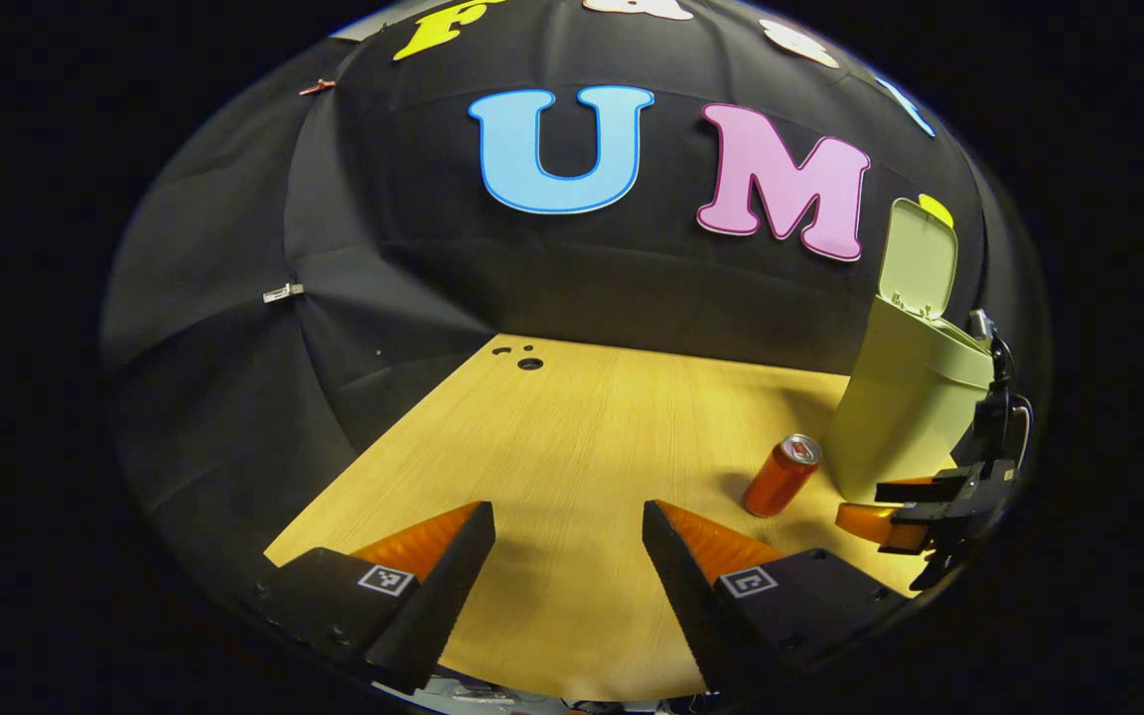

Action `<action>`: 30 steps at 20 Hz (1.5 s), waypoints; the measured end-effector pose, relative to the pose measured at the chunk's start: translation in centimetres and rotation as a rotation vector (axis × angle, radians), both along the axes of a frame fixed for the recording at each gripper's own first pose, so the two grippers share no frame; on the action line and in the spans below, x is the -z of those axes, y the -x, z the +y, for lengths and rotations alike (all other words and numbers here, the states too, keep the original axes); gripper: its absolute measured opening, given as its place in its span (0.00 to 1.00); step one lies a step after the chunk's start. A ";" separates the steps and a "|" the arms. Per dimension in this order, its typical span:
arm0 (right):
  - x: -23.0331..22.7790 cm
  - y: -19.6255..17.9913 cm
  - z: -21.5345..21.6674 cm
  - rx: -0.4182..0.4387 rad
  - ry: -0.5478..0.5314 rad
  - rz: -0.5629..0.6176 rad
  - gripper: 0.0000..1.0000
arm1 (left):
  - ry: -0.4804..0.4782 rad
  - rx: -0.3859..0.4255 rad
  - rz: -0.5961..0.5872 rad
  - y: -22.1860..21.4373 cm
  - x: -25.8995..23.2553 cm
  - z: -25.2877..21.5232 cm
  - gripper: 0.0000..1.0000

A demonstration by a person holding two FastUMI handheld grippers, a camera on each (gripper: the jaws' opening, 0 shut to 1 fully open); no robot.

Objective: Press the lid of the desktop garbage bin to open it, pick up the crumpled paper on the desktop and throw it into the bin, then pick up the pop can on the desktop and drop it into the bin, and finally close the garbage bin lid.

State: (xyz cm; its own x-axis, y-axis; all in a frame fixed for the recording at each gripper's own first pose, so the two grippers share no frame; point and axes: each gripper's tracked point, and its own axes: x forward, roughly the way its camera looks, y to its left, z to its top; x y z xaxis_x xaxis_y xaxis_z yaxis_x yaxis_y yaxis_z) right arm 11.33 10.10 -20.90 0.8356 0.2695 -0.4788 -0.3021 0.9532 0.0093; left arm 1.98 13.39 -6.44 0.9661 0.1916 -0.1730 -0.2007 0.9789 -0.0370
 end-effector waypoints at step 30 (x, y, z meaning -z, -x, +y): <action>3.4 -10.9 5.7 0.037 0.026 -0.028 0.84 | 0.084 -0.060 0.102 -1.4 3.6 3.1 0.96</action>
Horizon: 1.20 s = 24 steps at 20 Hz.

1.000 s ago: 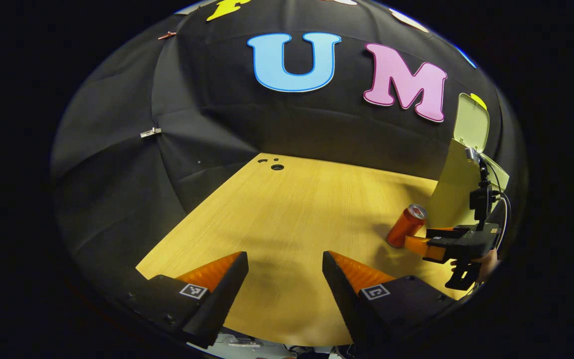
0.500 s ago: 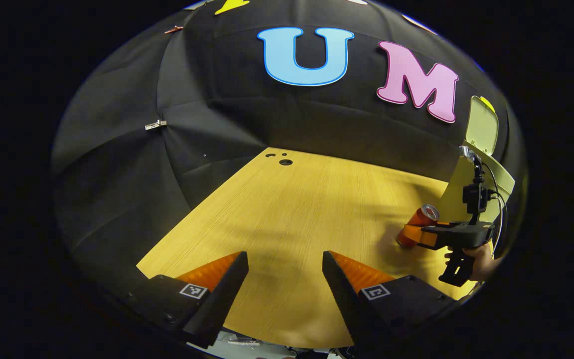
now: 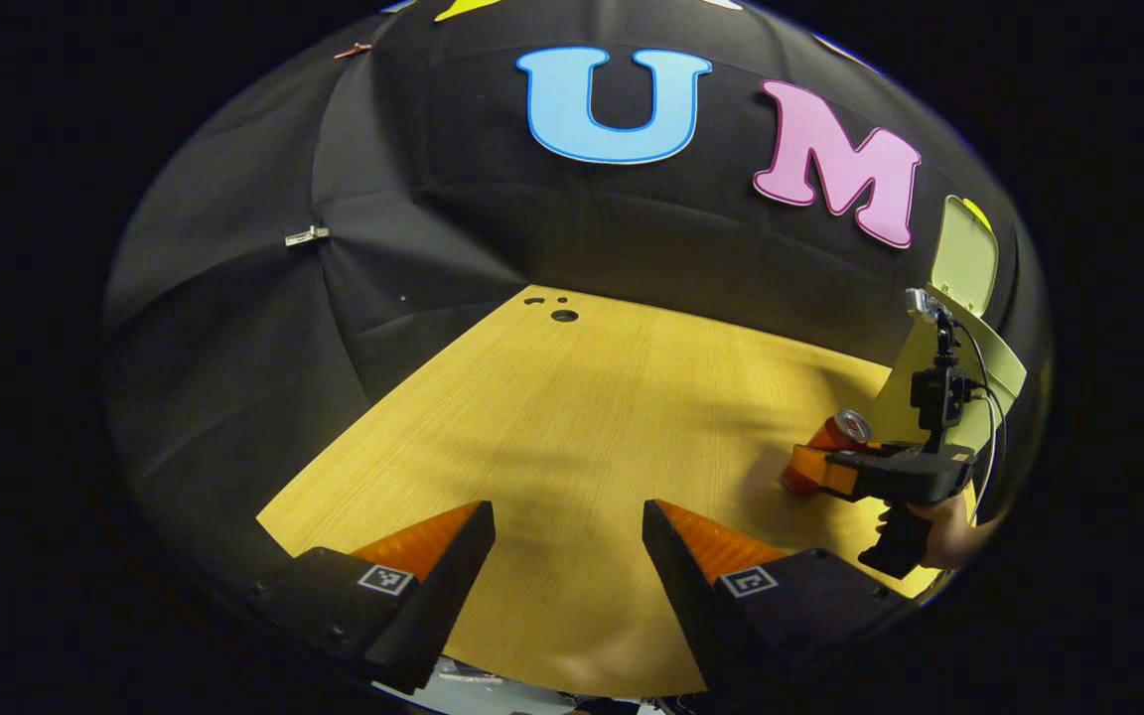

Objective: Press the lid of the desktop garbage bin to open it, pick up the crumpled paper on the desktop and throw it into the bin, then pick up the pop can on the desktop and drop it into the bin, and finally close the garbage bin lid.

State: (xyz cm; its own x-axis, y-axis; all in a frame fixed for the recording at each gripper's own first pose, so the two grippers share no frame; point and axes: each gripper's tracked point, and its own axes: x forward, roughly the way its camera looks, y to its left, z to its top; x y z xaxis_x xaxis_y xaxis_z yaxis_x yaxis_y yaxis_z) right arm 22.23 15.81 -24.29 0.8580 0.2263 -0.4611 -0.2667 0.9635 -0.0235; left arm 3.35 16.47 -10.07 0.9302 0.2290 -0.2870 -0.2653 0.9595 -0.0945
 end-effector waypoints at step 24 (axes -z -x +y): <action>-23.1 9.5 -0.5 -0.174 -0.077 -0.302 0.83 | 0.012 0.067 -0.038 2.5 -0.9 -4.6 0.96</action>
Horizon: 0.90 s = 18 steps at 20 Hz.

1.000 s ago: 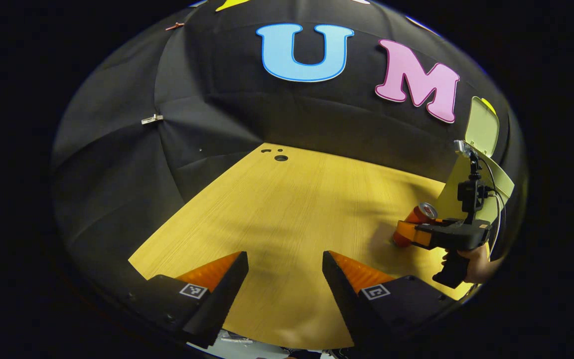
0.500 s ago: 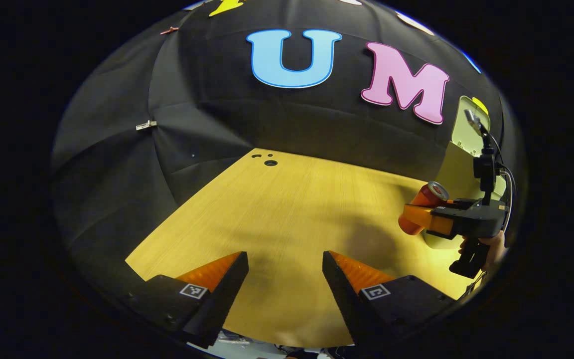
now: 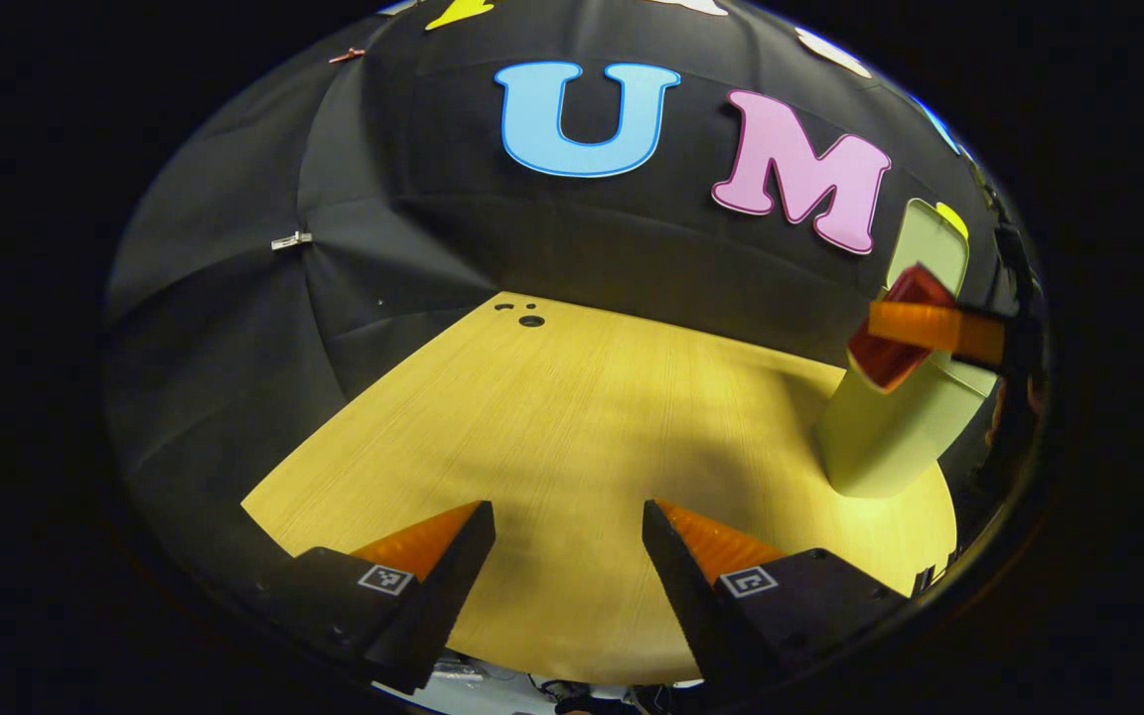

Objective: Press the lid of the desktop garbage bin to open it, pick up the crumpled paper on the desktop and throw it into the bin, then pick up the pop can on the desktop and drop it into the bin, and finally close the garbage bin lid.

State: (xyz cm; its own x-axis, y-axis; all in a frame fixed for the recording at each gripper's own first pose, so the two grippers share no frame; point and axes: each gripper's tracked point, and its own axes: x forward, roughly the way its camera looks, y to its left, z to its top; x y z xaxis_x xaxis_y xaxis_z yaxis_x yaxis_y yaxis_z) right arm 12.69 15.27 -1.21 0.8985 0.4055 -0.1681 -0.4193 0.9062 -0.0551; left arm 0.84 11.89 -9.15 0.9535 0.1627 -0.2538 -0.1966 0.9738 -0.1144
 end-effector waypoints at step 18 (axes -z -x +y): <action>-12.7 1.1 -10.4 0.290 -0.045 -0.239 0.83 | -0.045 0.129 -0.009 -0.9 -0.1 2.1 0.96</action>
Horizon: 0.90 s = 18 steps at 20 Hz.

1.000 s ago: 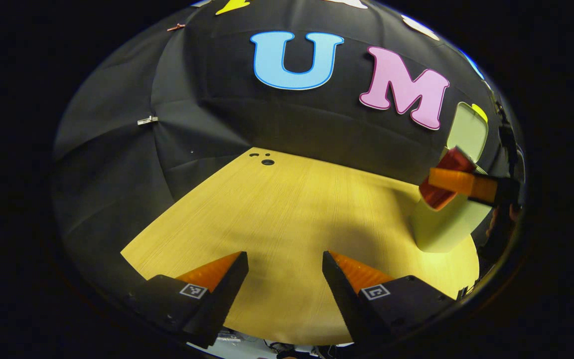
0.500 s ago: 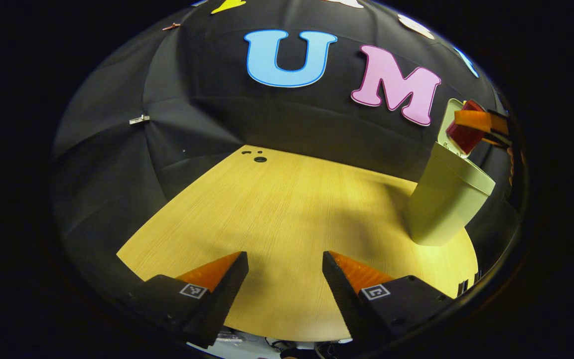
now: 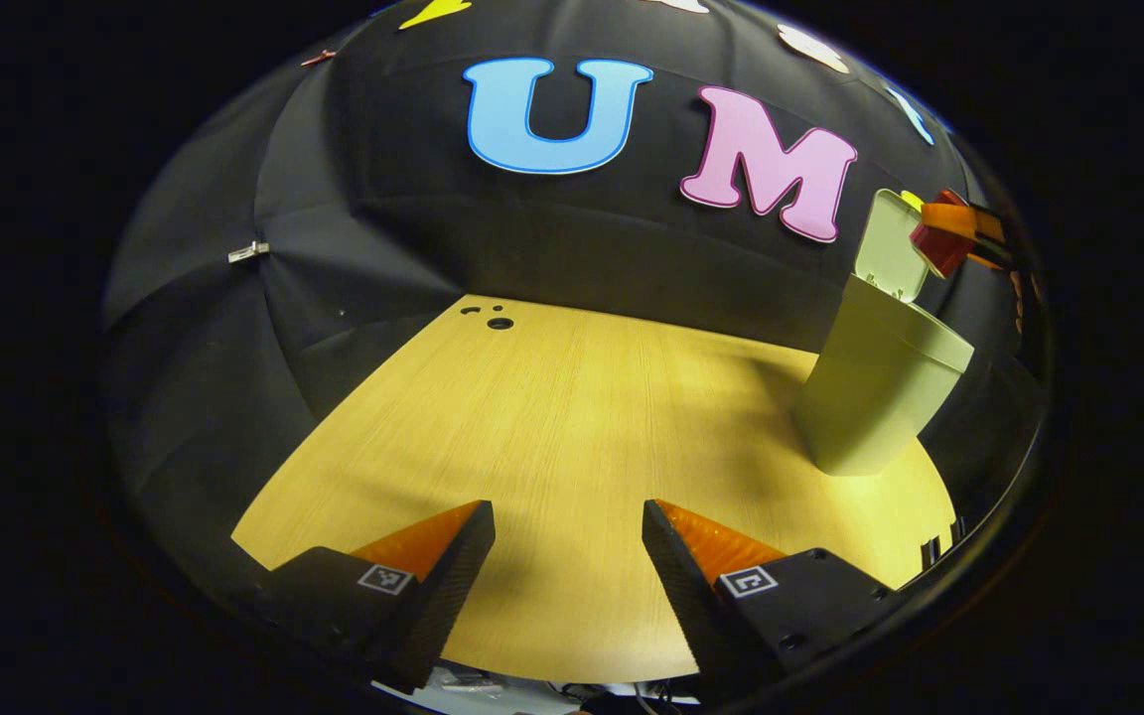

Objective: Press the lid of the desktop garbage bin to open it, pick up the crumpled paper on the desktop and throw it into the bin, then pick up the pop can on the desktop and drop it into the bin, and finally close the garbage bin lid.

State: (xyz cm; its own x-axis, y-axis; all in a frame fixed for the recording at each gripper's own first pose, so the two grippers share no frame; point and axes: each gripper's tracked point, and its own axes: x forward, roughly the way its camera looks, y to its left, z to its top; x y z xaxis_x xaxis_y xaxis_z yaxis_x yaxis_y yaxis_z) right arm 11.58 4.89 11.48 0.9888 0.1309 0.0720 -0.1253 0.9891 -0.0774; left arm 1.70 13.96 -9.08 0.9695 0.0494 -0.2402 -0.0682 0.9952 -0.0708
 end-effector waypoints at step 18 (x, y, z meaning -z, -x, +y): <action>3.7 -7.2 -10.8 -0.018 0.011 0.074 0.83 | 0.081 -0.192 0.049 -0.1 0.4 -7.3 0.96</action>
